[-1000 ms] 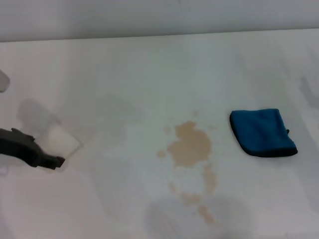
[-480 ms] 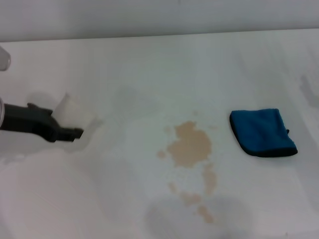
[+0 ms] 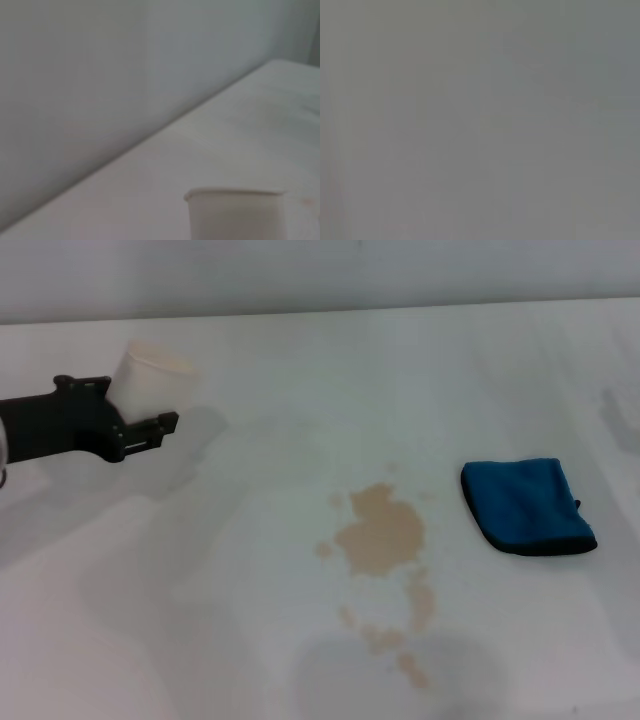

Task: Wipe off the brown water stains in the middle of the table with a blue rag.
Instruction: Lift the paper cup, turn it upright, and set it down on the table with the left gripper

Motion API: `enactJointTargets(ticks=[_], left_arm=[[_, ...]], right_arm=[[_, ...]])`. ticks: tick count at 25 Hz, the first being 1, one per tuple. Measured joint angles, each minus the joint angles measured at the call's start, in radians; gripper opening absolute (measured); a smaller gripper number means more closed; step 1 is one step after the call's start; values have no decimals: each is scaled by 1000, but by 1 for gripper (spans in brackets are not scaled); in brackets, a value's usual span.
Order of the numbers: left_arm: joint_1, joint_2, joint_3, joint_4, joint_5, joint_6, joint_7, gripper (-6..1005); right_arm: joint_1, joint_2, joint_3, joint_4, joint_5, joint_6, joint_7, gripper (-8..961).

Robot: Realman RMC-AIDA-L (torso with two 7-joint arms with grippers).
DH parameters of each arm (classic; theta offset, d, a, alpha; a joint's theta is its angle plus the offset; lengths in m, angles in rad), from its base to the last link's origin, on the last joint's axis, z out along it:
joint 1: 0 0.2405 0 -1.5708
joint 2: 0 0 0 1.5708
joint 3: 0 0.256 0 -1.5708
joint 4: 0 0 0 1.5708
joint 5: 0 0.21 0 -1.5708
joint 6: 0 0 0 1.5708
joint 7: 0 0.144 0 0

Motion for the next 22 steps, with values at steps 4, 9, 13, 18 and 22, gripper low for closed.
enactJointTargets(ticks=[4, 9, 13, 18, 22], left_arm=[[36, -1, 87, -23, -125, 89, 118, 558], [72, -3, 173, -79, -336, 151, 309, 558], [103, -5, 257, -155, -540, 173, 524, 558], [134, -8, 358, -249, -789, 182, 789, 557], [138, -9, 443, -343, -994, 182, 975, 557]], right_arm=[[6, 0, -7, 0, -1, 4, 1, 871], [9, 0, -23, -3, -2, 5, 1, 871], [9, 0, -23, -4, -2, 5, 2, 871], [6, 0, -23, -5, -2, 6, 2, 871], [3, -1, -23, -8, -2, 7, 2, 871]])
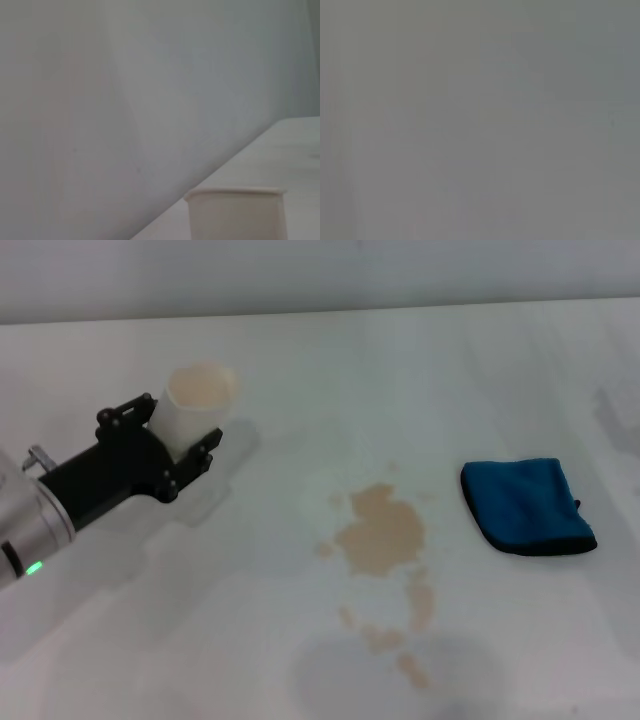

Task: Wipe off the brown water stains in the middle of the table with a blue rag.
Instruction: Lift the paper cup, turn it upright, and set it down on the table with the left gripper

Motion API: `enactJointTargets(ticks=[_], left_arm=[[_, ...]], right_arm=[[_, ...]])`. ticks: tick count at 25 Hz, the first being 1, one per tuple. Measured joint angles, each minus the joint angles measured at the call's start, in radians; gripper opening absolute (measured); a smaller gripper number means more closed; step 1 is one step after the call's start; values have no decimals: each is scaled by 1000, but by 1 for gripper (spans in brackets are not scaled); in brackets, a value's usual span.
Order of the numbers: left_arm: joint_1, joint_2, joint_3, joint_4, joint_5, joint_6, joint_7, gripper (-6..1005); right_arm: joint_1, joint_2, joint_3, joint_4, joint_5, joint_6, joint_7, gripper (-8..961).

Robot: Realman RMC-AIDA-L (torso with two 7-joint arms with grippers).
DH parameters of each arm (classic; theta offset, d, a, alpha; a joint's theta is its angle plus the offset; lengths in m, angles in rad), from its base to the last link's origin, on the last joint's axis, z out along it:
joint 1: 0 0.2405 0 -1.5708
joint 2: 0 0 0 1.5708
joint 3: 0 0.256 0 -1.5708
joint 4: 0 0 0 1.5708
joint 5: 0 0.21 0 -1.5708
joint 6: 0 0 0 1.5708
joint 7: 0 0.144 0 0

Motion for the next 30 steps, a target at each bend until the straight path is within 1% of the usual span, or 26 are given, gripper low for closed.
enactJointTargets(ticks=[3, 8, 11, 19, 25, 30], left_arm=[[0, 0, 43, -65, -109, 0, 91, 557], [-7, -2, 61, -127, -169, -8, 125, 557], [-9, -2, 91, -149, -196, -9, 128, 557], [-31, -4, 125, -206, -203, -1, 151, 556], [-50, -4, 130, -245, -204, 0, 159, 556], [-51, -5, 132, -258, -202, 1, 182, 555]], right_arm=[[-3, -1, -1, -7, 0, 1, 0, 871], [-6, -1, -1, -9, 0, 1, 0, 871], [-7, -2, -2, -9, 0, 1, 0, 871], [-7, -3, -2, -12, 0, -8, 0, 871], [-10, -3, -2, -12, 0, -9, 0, 870], [-13, -3, -2, -12, 0, -9, 0, 870]])
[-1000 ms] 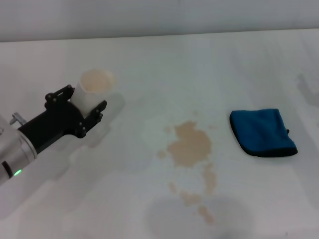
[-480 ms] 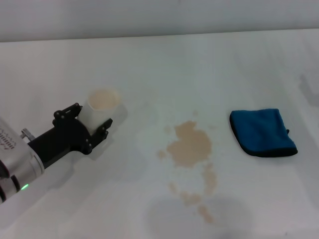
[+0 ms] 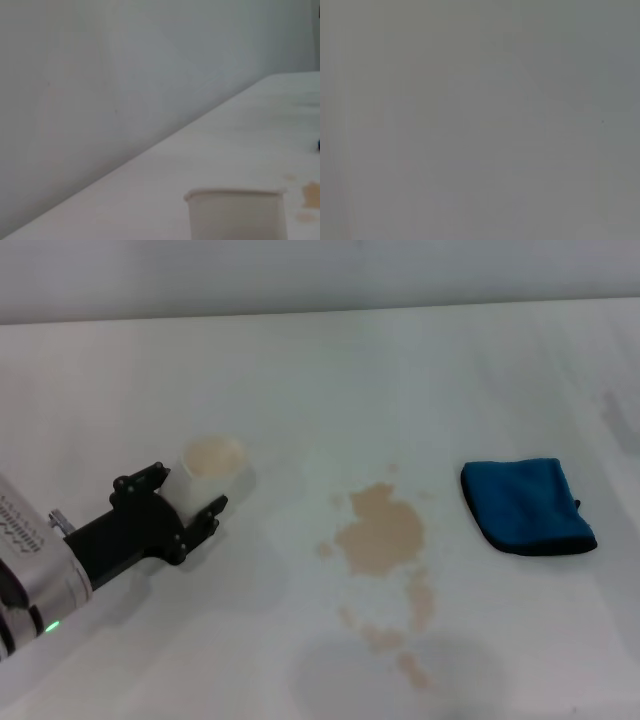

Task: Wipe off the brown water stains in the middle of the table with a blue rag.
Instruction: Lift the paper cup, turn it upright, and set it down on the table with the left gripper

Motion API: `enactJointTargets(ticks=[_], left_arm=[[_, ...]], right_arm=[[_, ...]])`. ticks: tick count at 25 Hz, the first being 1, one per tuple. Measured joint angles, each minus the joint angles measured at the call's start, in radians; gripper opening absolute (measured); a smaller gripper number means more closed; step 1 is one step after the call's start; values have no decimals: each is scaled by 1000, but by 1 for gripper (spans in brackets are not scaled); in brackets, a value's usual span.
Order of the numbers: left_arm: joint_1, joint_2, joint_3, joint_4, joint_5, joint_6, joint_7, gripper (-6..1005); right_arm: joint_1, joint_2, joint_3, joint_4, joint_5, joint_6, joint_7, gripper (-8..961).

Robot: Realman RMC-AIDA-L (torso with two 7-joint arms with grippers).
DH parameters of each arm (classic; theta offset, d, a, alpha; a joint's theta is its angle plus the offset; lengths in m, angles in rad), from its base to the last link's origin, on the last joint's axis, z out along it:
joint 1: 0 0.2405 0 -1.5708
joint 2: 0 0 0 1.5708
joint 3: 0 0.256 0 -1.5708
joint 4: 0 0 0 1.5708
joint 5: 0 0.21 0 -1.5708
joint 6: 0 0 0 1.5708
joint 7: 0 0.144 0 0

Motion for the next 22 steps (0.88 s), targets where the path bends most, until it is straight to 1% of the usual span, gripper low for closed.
enactJointTargets(ticks=[6, 22], left_arm=[[5, -1, 22, -22, -1, 0, 17, 556], [49, 1, 22, -33, -3, -4, 27, 555]], right_arm=[[1, 0, 0, 0, 0, -1, 0, 870], [8, 0, 0, -6, 0, -16, 0, 870]])
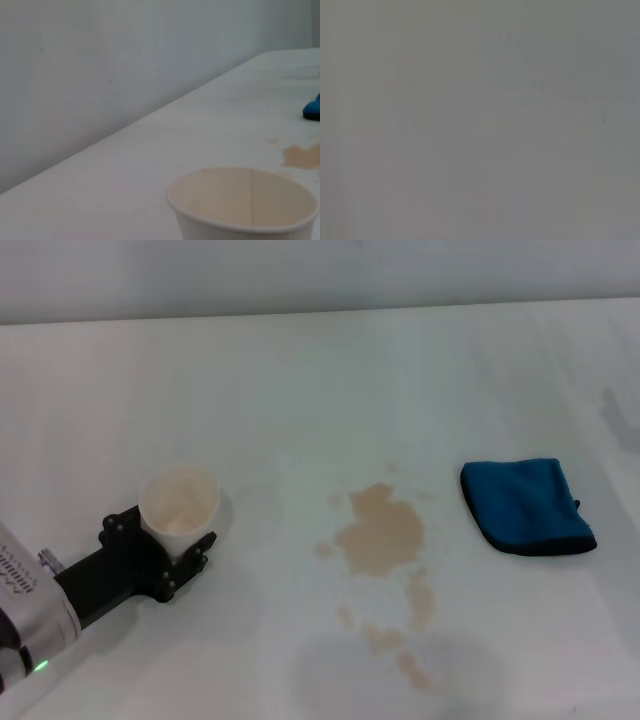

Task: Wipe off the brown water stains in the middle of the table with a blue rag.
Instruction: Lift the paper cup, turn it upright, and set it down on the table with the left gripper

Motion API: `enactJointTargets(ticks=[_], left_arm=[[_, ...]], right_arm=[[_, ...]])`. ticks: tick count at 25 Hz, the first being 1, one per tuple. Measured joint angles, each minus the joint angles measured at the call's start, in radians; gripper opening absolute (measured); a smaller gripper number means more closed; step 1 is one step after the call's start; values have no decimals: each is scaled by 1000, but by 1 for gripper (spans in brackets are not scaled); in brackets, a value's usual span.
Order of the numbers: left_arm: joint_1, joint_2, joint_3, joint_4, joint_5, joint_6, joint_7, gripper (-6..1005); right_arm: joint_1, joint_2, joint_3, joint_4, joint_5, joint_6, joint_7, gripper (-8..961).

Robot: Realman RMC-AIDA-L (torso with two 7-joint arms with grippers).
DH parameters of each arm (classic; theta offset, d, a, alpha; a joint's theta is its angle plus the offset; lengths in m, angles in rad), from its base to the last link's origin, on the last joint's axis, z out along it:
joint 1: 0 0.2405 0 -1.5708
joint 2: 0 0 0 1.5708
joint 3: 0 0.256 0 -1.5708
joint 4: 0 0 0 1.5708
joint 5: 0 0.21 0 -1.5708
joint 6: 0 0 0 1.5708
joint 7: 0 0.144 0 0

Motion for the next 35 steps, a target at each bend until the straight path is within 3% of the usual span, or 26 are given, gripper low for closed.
enactJointTargets(ticks=[13, 18, 24, 31, 35], left_arm=[[14, 4, -8, 3, -22, -3, 1, 570], [14, 4, -4, 4, -51, -3, 2, 644], [14, 5, -2, 6, -46, -8, 2, 885], [18, 5, 0, 3, -46, -35, 14, 881], [53, 5, -8, 6, -57, -84, 59, 880]], right_arm=[[-7, 0, 0, -3, 0, 0, 0, 870], [-8, 0, 0, -3, 0, 0, 0, 870], [-9, 0, 0, -3, 0, 1, 0, 870], [-9, -1, 0, -8, 0, 1, 0, 870], [-9, -1, 0, -14, 0, 0, 0, 870]])
